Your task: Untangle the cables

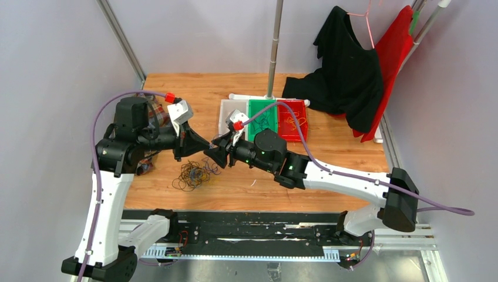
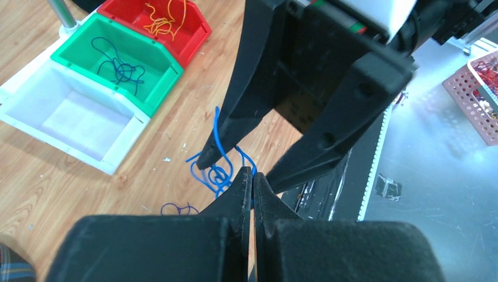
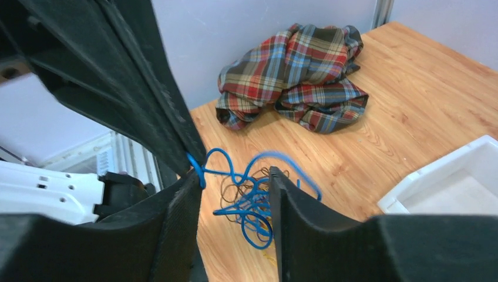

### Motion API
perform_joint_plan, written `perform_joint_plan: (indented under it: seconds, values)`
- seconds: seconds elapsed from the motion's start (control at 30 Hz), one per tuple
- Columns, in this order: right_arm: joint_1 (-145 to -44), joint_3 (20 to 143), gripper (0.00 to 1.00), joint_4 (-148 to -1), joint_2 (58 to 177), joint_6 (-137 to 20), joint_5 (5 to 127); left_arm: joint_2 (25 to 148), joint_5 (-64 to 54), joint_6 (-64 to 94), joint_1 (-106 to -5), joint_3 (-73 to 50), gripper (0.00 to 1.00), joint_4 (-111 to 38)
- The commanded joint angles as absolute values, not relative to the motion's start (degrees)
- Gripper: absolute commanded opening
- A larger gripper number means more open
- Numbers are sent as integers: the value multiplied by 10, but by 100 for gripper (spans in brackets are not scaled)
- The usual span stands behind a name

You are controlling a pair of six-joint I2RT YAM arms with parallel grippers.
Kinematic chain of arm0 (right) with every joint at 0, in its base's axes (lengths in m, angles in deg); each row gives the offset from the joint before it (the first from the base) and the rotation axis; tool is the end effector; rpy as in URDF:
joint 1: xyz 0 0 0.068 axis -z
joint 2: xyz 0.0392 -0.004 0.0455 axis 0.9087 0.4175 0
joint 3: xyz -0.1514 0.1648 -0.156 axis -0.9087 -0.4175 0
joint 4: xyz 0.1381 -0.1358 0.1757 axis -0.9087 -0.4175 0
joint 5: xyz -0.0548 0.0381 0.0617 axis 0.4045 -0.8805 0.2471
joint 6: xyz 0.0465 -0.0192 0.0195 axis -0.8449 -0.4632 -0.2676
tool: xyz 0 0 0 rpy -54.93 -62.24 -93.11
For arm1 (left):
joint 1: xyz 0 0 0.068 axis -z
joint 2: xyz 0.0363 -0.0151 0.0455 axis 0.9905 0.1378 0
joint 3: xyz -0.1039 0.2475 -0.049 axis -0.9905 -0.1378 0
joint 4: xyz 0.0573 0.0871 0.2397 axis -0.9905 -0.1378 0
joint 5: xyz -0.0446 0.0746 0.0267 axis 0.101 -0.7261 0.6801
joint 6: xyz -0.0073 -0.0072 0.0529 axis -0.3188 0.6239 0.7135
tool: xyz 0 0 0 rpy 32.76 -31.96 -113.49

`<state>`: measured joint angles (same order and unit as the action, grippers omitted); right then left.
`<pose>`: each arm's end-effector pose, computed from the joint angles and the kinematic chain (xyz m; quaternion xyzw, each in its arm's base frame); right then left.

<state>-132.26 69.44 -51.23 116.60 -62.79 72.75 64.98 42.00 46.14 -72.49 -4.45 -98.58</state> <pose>0.1311 0.3103 0.3717 -0.3212 0.5876 0.4723 0.5731 0.1329 -0.0522 0.4313 0.4020 0.7088 -0.3765 0.4407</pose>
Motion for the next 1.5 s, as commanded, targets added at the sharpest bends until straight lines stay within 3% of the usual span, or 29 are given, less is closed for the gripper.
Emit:
perform_joint_plan:
  seconds: [0.0,0.3,0.47,0.5,0.53,0.6,0.63,0.7,0.83,1.13,1.2,1.27,1.33,1.47]
  values:
    - [-1319,712,42,-527,1183,-614,754,648,440,435,-721,-22,0,-985]
    - [-1281,675,1,-518,1165,-657,759,652,447,403,-721,-1,0,-984]
    - [-1259,650,1,-529,1141,-667,765,654,428,406,-721,9,3,-985]
    - [-1253,643,1,-529,1133,-669,766,654,421,406,-721,6,10,-985]
    - [-1245,639,1,-530,1128,-672,767,654,412,409,-721,0,24,-985]
    - [-1226,638,1,-541,1121,-674,773,652,380,421,-721,-18,64,-985]
    - [-1214,642,0,-551,1121,-673,775,649,357,433,-721,-33,76,-985]
    - [-1175,653,1,-578,1127,-671,774,645,298,462,-721,-57,89,-985]
    - [-1104,683,1,-625,1163,-650,770,642,174,516,-721,-115,97,-986]
    - [-1024,825,1,-708,1346,-587,803,649,34,630,-722,-252,98,-986]
    - [-1021,868,7,-737,1390,-567,822,656,31,651,-726,-271,98,-986]
    - [-1021,908,31,-768,1420,-558,860,664,32,670,-735,-290,98,-986]
    - [-1021,921,47,-773,1424,-552,882,672,37,691,-745,-305,98,-984]
    - [-1021,916,53,-766,1397,-547,910,678,34,726,-762,-342,98,-954]
